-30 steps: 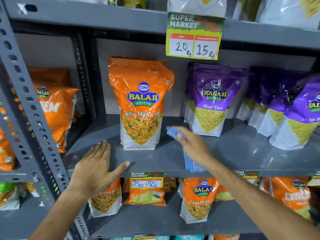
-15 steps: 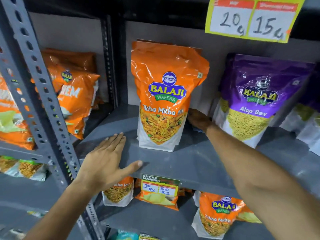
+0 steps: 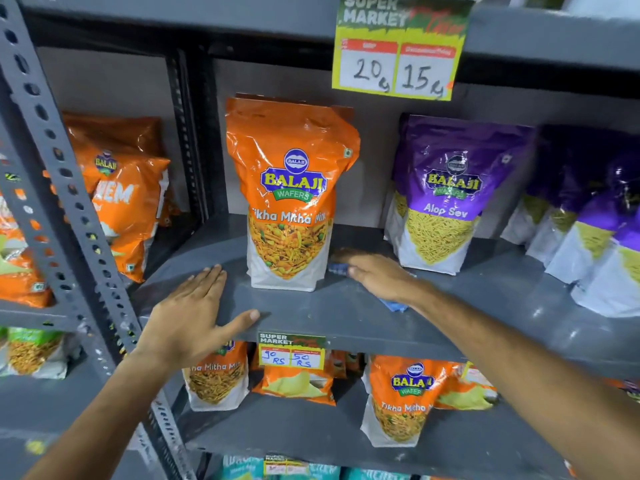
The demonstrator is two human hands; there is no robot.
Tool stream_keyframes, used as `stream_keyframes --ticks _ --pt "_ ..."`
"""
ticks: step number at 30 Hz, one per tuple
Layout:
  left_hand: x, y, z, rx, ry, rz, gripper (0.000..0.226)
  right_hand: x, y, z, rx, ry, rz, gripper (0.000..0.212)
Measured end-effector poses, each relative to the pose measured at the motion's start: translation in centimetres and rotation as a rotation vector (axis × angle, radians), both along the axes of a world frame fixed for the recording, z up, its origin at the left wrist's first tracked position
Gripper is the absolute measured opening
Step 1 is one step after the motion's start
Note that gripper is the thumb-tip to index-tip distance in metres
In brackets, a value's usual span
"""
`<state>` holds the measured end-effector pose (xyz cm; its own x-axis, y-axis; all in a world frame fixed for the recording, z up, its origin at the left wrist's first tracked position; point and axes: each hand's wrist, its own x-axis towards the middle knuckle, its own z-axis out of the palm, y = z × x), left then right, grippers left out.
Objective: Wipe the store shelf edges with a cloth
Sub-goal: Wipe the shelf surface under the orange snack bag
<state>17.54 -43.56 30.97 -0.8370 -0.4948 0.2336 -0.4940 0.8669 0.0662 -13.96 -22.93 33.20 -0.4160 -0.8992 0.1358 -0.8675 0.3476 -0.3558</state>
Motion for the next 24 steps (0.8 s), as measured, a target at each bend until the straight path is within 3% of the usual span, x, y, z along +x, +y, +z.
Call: stream_keyframes --ticks 3,6,11,15,20,24 --pt "0.0 0.2 0.1 -0.002 -0.007 0.000 0.133 -0.4 2.8 0.9 -0.031 -0.187 0.131 0.035" --pt "0.1 0.3 0.3 0.005 -0.006 0.006 0.132 -1.8 3.1 2.2 -0.096 -0.244 0.048 0.034" --pt "0.1 0.2 0.3 0.008 -0.015 -0.002 0.131 -1.8 0.4 0.9 0.059 -0.016 -0.078 0.042" --pt "-0.1 -0.2 -0.1 -0.002 -0.024 0.001 0.130 0.6 1.7 0.1 0.007 0.035 0.097 0.042" --pt "-0.2 -0.6 -0.4 0.002 -0.026 0.006 0.131 3.3 6.7 -0.3 -0.007 -0.101 0.326 0.043" --pt "-0.2 -0.5 -0.3 0.003 -0.042 0.016 0.130 2.2 8.8 1.0 -0.080 -0.279 0.273 0.039"
